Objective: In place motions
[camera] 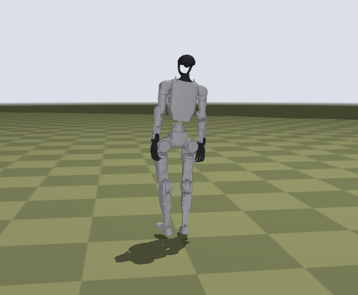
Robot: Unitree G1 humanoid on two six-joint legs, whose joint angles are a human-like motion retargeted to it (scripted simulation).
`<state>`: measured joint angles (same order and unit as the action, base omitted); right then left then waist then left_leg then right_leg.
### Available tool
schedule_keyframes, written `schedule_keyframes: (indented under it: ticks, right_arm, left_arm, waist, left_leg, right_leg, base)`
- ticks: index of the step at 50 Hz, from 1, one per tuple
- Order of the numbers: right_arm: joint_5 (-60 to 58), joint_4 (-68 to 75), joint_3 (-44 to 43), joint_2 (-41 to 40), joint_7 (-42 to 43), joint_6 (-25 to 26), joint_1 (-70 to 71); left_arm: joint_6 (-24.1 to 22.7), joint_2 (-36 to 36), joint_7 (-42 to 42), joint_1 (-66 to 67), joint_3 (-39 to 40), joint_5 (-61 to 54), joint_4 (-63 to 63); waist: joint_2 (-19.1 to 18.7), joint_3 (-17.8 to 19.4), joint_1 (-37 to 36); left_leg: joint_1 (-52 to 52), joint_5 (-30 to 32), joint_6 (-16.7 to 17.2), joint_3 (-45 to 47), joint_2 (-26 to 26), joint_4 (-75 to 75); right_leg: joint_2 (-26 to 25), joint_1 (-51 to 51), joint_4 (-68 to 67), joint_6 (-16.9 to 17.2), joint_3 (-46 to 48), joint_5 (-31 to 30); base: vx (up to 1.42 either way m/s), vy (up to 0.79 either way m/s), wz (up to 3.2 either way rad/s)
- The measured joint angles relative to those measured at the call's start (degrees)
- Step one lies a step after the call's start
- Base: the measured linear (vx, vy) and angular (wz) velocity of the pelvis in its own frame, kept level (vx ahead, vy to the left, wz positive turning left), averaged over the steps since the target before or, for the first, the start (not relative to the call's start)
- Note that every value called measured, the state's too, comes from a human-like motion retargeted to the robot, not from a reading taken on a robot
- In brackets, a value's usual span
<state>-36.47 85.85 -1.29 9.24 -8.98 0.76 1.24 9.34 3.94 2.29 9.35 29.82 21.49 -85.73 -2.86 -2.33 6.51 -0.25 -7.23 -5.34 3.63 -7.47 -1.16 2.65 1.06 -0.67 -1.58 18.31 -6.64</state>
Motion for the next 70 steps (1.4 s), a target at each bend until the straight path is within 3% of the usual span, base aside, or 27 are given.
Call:
schedule_keyframes:
  ticks: [13,25,29,30,34,40,42,48,52,57,62,65,70]
  right_arm:
    - [0.3,1.8,0.2,0.2,-0.1,-0.3,1.9]
    - [0.9,7.6,-3.6,3.0,3.0,1.6,-2.2]
    - [1.6,6.9,-4.4,3.0,2.6,1.3,-3.7]
    - [1.7,6.6,-4.4,2.9,2.4,1.2,-3.7]
    - [1.4,4.5,-4.6,2.3,2.0,0.2,-3.5]
    - [3.5,1.9,-4.8,2.2,0.9,-1.9,-2.5]
    - [4.5,0.6,-5.0,1.9,0.7,-2.4,-2.0]
    - [7.9,-0.5,-5.0,2.0,0.4,-3.3,-0.7]
    - [8.8,1.4,-6.0,2.7,1.3,-3.1,-1.4]
    - [8.7,6.3,-7.1,3.7,3.1,-1.7,-3.3]
    - [8.7,7.1,-7.9,3.2,3.9,-1.1,-5.8]
    - [8.5,6.5,-8.2,2.7,4.1,-1.3,-6.4]
    - [7.6,4.7,-6.8,2.7,2.9,-1.3,-3.7]
  left_arm:
    - [0.5,5.2,2.2,-0.5,-5.6,7.1,-7.7]
    - [-1.0,3.1,1.9,1.8,-3.2,5.7,-6.6]
    - [-2.7,2.5,2.7,2.7,-2.3,4.2,-3.6]
    - [-3.1,2.4,3.3,2.9,-2.1,3.9,-2.6]
    - [-5.1,3.2,5.7,2.5,-2.6,2.6,-1.5]
    - [-4.9,4.7,6.4,0.2,-4.9,1.3,-2.3]
    - [-5.7,5.2,6.9,-0.5,-6.2,0.6,-1.4]
    - [-6.5,5.1,5.7,-3.4,-7.4,0.5,0.9]
    - [-7.1,4.3,5.5,-5.2,-7.8,-0.1,1.5]
    - [-7.5,3.2,5.9,-4.6,-8.0,0.0,1.8]
    - [-7.9,2.1,5.4,-1.5,-7.0,-0.6,1.7]
    - [-8.6,1.3,5.5,0.6,-4.5,-2.9,0.9]
    - [-9.3,0.5,6.4,1.3,3.5,-12.1,-4.1]
  waist:
    - [2.4,0.2,-0.7]
    - [3.0,-0.2,1.2]
    - [2.1,0.3,-1.6]
    - [1.5,0.7,-2.9]
    - [1.1,2.7,1.0]
    - [5.6,8.0,2.3]
    - [5.5,11.2,7.4]
    - [3.6,16.8,18.5]
    - [2.2,18.3,20.7]
    - [2.1,16.7,18.6]
    - [2.6,12.9,19.3]
    - [3.3,9.9,19.1]
    - [5.3,6.6,12.4]
  left_leg:
    - [0.6,-2.6,-1.1,0.4,-1.4,0.4]
    - [2.9,-4.7,-2.9,-5.3,-3.9,-1.1]
    - [0.9,-5.7,-1.2,-3.2,-1.0,1.3]
    - [0.5,-5.9,-1.1,-1.7,0.2,1.8]
    - [1.7,-5.8,-1.7,-3.5,0.6,1.3]
    - [5.3,-6.1,-2.4,-1.3,-2.3,0.7]
    - [6.7,-6.1,-2.0,-4.6,-1.0,1.3]
    - [5.3,-5.5,0.1,-8.8,4.1,3.1]
    - [3.4,-5.8,1.2,-10.0,6.4,4.7]
    - [3.6,-6.8,1.5,-10.2,5.8,5.1]
    - [6.7,-9.0,0.7,-13.6,3.5,2.9]
    - [7.7,-9.8,0.3,-15.0,1.8,1.4]
    - [7.4,-11.3,0.5,-9.7,-0.2,0.5]
  right_leg:
    - [1.0,1.2,0.1,1.4,-0.5,0.2]
    - [4.3,1.2,-5.6,3.7,3.3,3.5]
    - [3.3,-2.9,-14.5,1.0,-0.3,-0.5]
    - [1.8,-5.0,-18.0,-0.9,-3.5,-1.5]
    - [-0.2,-11.5,-23.0,-0.7,-4.3,1.2]
    - [-2.4,-20.9,-10.6,-0.6,-5.9,6.3]
    - [-3.2,-26.8,-6.7,-0.5,-3.9,6.4]
    - [-1.6,-41.1,-5.0,-3.5,-2.6,6.9]
    - [0.6,-45.1,-5.7,-4.1,-3.1,7.0]
    - [1.9,-42.0,-6.0,-3.6,-4.1,6.4]
    - [5.2,-31.7,-6.1,-2.7,1.7,6.9]
    - [6.5,-24.3,-7.6,-1.8,4.5,6.3]
    - [5.0,-12.8,-14.4,-2.1,0.2,3.2]
  base:
    - [0.06,0.02,-0.05]
    - [0.10,0.11,0.26]
    - [0.06,0.10,-0.60]
    - [0.03,0.08,-0.71]
    - [-0.03,0.03,0.37]
    - [-0.05,0.02,0.01]
    - [-0.18,0.01,1.36]
    - [-0.17,0.04,1.20]
    - [-0.07,0.01,0.81]
    - [0.09,-0.01,0.22]
    - [0.12,-0.07,0.53]
    - [0.11,-0.10,0.09]
    - [0.06,-0.08,-1.22]
